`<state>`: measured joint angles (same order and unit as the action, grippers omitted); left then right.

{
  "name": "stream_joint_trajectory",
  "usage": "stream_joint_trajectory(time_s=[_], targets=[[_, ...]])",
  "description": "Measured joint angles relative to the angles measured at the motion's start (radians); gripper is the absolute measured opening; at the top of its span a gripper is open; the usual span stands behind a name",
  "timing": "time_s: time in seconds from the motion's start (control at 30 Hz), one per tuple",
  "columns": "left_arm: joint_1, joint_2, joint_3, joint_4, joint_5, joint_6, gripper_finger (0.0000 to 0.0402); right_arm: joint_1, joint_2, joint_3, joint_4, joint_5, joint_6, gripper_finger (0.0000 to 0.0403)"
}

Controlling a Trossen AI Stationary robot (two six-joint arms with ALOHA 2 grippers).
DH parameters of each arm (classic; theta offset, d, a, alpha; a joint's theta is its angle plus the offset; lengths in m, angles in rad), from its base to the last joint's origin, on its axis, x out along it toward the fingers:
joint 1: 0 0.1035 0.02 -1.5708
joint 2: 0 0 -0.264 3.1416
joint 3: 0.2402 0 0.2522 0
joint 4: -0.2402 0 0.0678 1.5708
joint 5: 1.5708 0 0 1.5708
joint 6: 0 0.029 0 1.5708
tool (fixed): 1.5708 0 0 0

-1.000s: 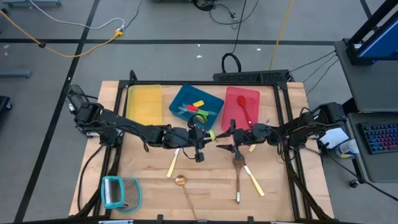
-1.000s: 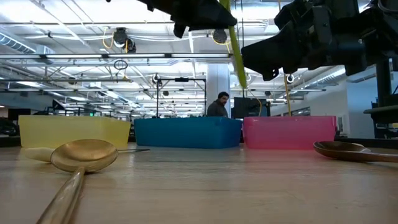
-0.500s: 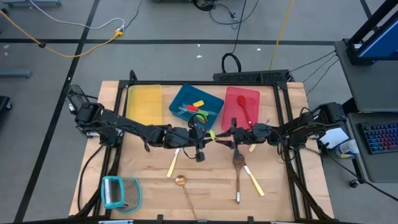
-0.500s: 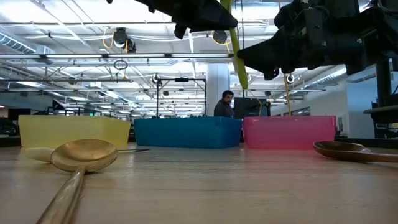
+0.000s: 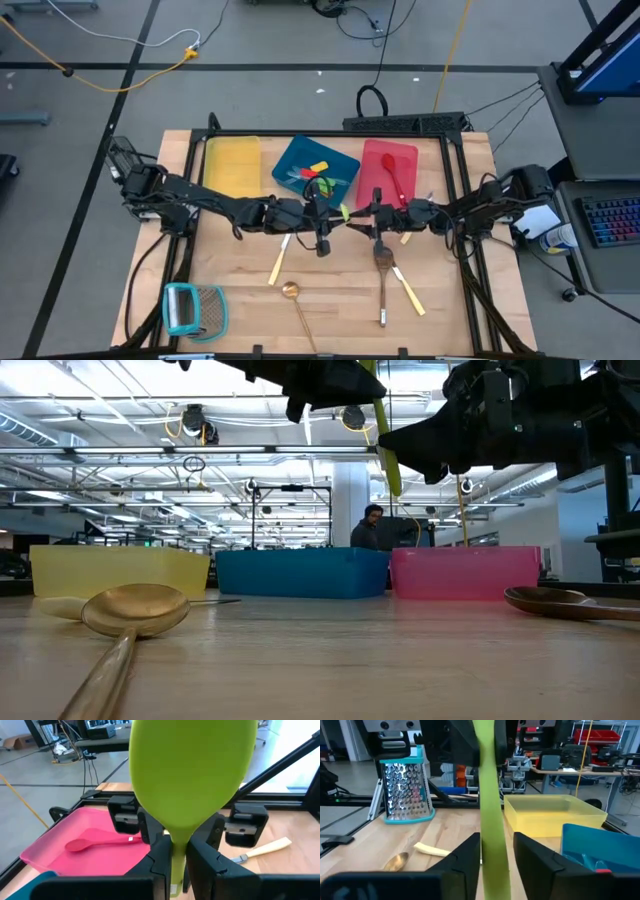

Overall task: Pick & Place Kitchen Items
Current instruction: Put the green serving spoon into the pink bin

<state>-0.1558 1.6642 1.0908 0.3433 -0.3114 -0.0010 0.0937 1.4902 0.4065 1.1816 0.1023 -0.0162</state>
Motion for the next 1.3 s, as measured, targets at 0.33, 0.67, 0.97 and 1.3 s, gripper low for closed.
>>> stream_joint_trajectory(time_s=[0.33,0.67,0.97,1.3], targets=[[0.004,0.000,0.000,-0.004,0.001,0.000,0.0047,-0.002,0.045,0.026,0.019,0.002,-0.026,0.0113],[0.004,0.000,0.000,-0.021,-0.001,-0.008,0.0047,-0.002,0.046,0.026,0.014,0.001,-0.035,0.0055],[0.004,0.000,0.000,-0.032,-0.005,-0.064,0.0047,-0.002,0.045,0.026,0.009,0.001,-0.029,0.0058],[0.004,0.000,0.000,-0.051,-0.005,-0.083,0.0047,-0.002,0.045,0.026,0.005,0.006,-0.029,0.0055]])
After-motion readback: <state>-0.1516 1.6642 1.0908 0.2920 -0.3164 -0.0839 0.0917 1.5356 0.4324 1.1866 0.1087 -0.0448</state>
